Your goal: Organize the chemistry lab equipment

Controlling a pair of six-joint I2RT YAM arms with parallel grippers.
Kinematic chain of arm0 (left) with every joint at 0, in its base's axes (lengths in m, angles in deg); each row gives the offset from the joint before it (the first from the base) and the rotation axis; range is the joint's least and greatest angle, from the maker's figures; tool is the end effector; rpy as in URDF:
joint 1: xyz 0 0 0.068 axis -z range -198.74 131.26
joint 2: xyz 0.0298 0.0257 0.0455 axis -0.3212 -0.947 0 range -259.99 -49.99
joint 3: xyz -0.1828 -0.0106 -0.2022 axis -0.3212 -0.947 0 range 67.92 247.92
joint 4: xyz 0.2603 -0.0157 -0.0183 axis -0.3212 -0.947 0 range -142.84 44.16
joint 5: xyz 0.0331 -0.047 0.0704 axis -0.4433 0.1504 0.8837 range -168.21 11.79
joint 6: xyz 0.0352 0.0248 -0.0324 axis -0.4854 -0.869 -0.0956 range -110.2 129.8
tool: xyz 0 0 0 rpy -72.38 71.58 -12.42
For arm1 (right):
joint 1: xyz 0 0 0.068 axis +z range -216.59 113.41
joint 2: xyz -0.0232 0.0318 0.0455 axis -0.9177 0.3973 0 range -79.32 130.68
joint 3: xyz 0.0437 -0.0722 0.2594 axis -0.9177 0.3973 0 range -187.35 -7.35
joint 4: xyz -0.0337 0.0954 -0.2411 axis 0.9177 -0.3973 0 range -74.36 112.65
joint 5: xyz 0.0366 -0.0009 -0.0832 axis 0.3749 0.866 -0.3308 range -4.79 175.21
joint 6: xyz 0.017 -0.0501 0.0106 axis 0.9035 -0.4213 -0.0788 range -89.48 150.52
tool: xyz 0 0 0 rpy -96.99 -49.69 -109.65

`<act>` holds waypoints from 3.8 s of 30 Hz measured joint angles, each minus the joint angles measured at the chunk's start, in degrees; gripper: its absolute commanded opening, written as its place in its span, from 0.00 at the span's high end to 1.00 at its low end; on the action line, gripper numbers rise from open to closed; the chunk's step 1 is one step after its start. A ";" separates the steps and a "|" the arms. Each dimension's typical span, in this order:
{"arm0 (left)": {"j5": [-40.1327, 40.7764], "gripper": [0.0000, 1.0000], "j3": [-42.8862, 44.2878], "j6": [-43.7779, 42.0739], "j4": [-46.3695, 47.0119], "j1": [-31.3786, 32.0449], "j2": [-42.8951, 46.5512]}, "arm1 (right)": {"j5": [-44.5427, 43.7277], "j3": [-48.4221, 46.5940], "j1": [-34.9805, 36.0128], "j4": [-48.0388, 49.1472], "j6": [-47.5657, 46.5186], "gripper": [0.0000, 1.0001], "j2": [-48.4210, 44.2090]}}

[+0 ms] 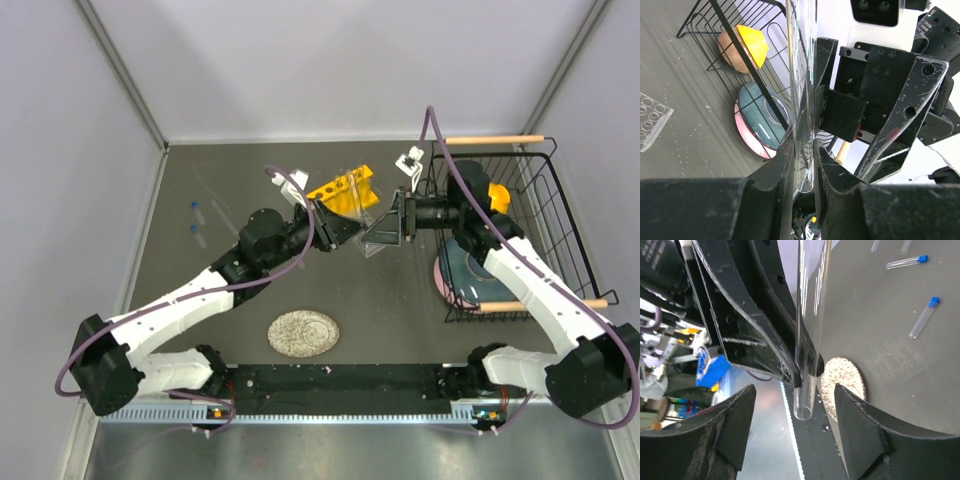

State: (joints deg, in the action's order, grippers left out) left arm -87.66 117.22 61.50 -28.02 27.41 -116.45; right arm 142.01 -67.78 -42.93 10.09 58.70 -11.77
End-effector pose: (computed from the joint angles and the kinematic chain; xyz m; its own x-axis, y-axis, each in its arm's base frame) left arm 0.1866 -0.2026 0.3418 -0.6425 -0.4486 -0.6212 0.5176 0.3436 -0.7836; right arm 0.2241 0.1308 0.3551 -0.7164 -0.0316 -0.6969 -0.6842 0.2274 0.6930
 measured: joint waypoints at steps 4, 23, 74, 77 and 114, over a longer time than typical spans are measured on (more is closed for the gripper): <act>1.66 0.92 0.02 -0.02 0.04 0.94 -0.48 | 0.04 0.13 0.61 1.75 1.92 0.60 1.03; 4.17 0.07 0.13 -2.54 -2.05 1.53 0.85 | 0.22 3.15 0.98 3.06 0.72 0.94 1.75; -26.25 0.93 19.10 -14.01 -32.89 -6.67 -7.21 | 0.98 9.03 2.10 -20.94 -43.56 0.85 -6.34; -26.29 0.99 19.10 -13.97 -32.87 -6.67 -7.21 | 1.03 9.03 2.10 -21.07 -43.69 0.58 -6.34; 12.96 1.00 32.98 -44.85 -42.32 -13.84 -20.37 | 5.84 15.69 -31.34 -20.83 -52.04 0.01 -17.29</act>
State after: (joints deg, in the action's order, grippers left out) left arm -74.70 150.20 16.65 -70.33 13.58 -136.82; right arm 147.84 -52.08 -74.27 -10.74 6.66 -29.06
